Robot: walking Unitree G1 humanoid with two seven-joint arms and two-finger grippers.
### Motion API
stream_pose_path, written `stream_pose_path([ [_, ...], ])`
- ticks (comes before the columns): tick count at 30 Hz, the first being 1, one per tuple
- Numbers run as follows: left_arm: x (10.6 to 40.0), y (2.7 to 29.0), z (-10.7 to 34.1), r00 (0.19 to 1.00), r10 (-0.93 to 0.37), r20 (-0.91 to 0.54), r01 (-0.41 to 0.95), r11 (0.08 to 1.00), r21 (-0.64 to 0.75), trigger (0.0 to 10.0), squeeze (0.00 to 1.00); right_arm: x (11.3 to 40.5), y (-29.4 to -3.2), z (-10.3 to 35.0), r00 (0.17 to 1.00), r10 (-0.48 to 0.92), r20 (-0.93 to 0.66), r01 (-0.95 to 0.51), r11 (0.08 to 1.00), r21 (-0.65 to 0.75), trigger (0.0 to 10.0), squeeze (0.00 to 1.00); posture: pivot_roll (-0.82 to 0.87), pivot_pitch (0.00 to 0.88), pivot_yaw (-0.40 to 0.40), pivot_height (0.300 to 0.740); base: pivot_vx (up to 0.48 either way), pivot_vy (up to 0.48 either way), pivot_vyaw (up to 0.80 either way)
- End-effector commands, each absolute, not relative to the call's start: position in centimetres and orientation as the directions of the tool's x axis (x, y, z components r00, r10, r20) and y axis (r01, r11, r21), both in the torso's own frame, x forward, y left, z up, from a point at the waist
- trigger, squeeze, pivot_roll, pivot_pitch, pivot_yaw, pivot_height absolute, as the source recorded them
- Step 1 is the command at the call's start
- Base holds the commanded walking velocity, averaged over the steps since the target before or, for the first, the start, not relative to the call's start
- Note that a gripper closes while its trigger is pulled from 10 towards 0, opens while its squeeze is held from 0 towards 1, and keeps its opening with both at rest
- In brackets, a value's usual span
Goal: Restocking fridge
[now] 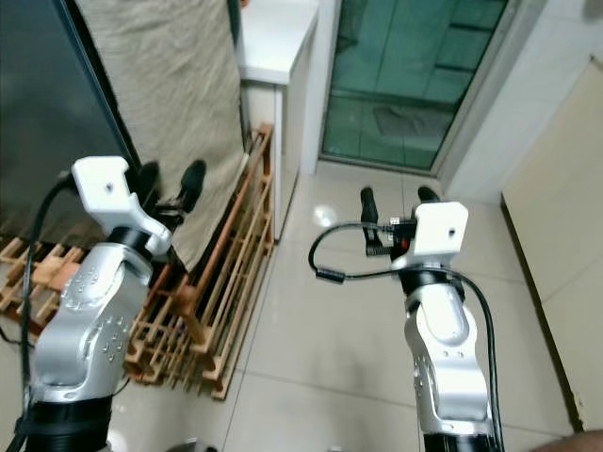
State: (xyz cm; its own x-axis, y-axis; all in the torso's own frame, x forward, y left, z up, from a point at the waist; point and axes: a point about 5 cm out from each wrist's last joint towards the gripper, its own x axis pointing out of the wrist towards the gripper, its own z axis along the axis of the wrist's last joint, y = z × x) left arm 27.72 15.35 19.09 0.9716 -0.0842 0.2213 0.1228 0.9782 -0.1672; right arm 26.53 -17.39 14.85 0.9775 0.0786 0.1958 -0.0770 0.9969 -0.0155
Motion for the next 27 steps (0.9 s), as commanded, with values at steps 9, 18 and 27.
stream_pose_path([
  [9,27.8,14.3,19.8,0.959,-0.114,0.259,0.160,0.974,-0.163,10.0,0.00,27.5,-16.6,15.6,0.966,0.120,0.227,-0.118,0.993,-0.021,10.0,0.00,-0.07,0.000,-0.027,0.740,0.000,0.000,0.00],
  [18,29.5,14.3,18.6,0.974,-0.081,0.211,0.110,0.985,-0.133,10.0,0.00,28.1,-16.6,15.8,0.965,0.128,0.228,-0.126,0.992,-0.026,10.0,0.00,-0.09,0.000,-0.029,0.740,0.000,0.000,0.00],
  [27,31.1,13.9,18.8,0.976,-0.069,0.207,0.097,0.987,-0.128,10.0,0.00,28.0,-16.6,15.4,0.967,0.128,0.220,-0.125,0.992,-0.028,10.0,0.00,-0.10,0.000,-0.027,0.740,0.000,0.000,0.00],
])
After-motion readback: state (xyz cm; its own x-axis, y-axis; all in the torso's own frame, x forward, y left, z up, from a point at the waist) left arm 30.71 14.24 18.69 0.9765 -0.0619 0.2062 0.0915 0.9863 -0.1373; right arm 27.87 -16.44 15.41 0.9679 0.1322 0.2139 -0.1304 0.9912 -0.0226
